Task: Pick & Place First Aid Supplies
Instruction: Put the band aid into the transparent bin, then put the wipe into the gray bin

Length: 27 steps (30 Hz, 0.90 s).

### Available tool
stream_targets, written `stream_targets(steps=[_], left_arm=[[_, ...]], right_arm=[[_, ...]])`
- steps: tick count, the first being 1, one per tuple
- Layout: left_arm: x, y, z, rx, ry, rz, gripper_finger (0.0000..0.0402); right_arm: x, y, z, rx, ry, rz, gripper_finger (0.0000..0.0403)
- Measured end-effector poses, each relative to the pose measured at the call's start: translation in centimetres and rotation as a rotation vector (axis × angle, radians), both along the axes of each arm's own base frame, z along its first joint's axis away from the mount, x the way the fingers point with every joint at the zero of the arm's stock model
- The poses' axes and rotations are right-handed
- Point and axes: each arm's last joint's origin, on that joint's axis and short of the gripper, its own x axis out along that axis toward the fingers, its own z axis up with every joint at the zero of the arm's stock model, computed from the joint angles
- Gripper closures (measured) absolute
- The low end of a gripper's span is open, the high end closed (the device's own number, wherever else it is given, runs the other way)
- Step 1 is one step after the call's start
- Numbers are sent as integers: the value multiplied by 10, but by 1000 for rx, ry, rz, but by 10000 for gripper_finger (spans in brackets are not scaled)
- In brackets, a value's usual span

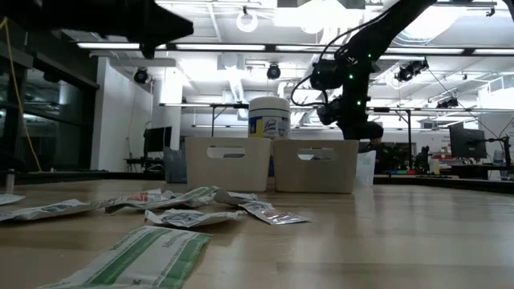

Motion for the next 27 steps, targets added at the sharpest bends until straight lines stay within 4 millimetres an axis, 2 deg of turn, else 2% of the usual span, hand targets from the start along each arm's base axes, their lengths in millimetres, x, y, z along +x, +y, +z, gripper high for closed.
stream_targets(steps=[3, 7, 13, 20, 24, 27], left_arm=[[-1, 0, -12, -41, -1, -7, 330], [-2, -1, -18, -73, 10, -36, 330], [-1, -3, -18, -71, 14, -98, 330], [-1, -5, -27, -86, 114, -174, 330], [-2, -7, -34, -102, 186, -230, 330], [-3, -8, -38, -113, 228, -263, 330]], right_arm=[[1, 1, 0, 5, -1, 12, 398], [6, 4, 1, -4, -21, 23, 377], [12, 8, 1, -4, -62, 37, 305], [19, 17, 4, -80, -83, -70, 212], [22, 29, 6, -55, -87, -81, 180], [25, 41, 10, -57, -98, -108, 172]])
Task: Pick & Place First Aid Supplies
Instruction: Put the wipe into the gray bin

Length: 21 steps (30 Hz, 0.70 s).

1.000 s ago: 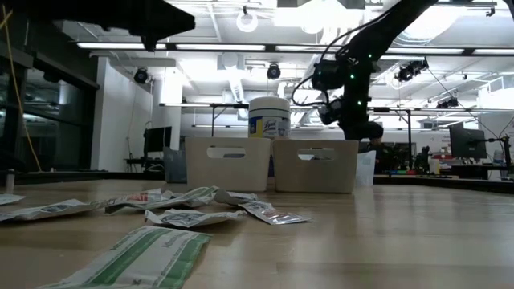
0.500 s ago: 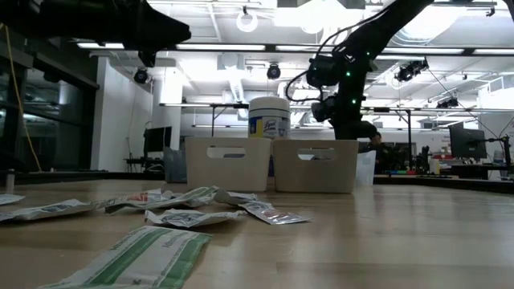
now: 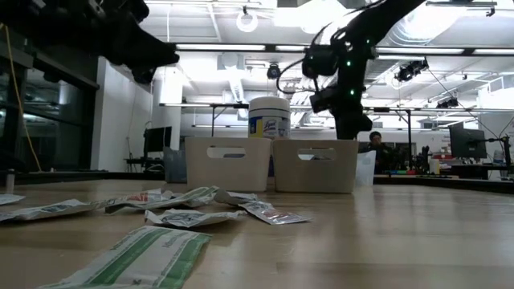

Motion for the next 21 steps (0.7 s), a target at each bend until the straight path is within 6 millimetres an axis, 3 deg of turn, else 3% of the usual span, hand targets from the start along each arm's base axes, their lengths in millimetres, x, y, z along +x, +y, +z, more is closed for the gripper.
stream_targets(steps=[8, 15, 21], left_arm=[[-2, -2, -9, 23, 91, -80, 330], [-6, -5, -20, 98, 187, -184, 330], [-16, -10, -34, 50, 328, -358, 328]], right_arm=[[-3, 41, 35, -34, -164, -111, 171], [-6, 82, 62, 159, -429, -192, 171], [2, 118, 68, 252, -498, -148, 171]])
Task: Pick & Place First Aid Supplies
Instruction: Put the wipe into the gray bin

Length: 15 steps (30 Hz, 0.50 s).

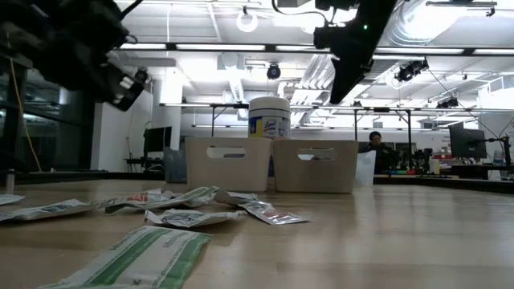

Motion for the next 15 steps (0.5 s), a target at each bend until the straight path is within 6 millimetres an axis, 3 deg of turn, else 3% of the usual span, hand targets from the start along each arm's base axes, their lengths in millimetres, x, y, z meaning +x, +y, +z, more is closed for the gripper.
stream_targets(steps=[7, 12, 15], left_arm=[[-11, -26, -11, -25, 155, -199, 274], [-16, -47, -14, -2, 209, -230, 217], [-19, -58, -17, 27, 252, -233, 202]], right_arm=[[8, 35, 1, 17, -41, 27, 171], [9, 51, 1, 5, -59, 16, 171], [9, 56, 1, -1, -67, 9, 171]])
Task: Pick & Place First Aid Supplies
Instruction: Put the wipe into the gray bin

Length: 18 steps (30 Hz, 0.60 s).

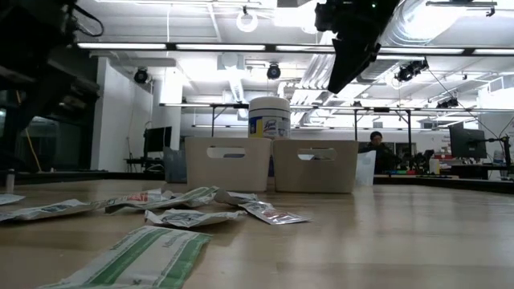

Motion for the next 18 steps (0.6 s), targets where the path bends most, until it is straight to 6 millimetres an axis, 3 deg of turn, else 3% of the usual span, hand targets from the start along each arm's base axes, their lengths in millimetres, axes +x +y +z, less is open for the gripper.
stream_targets(steps=[10, 18], left_arm=[[-5, -27, -25, 135, 213, 106, 216], [1, -31, -40, 117, 348, 282, 223]], right_arm=[[0, 3, 0, -3, -1, 6, 171], [0, 4, -3, 10, 12, 20, 171]])
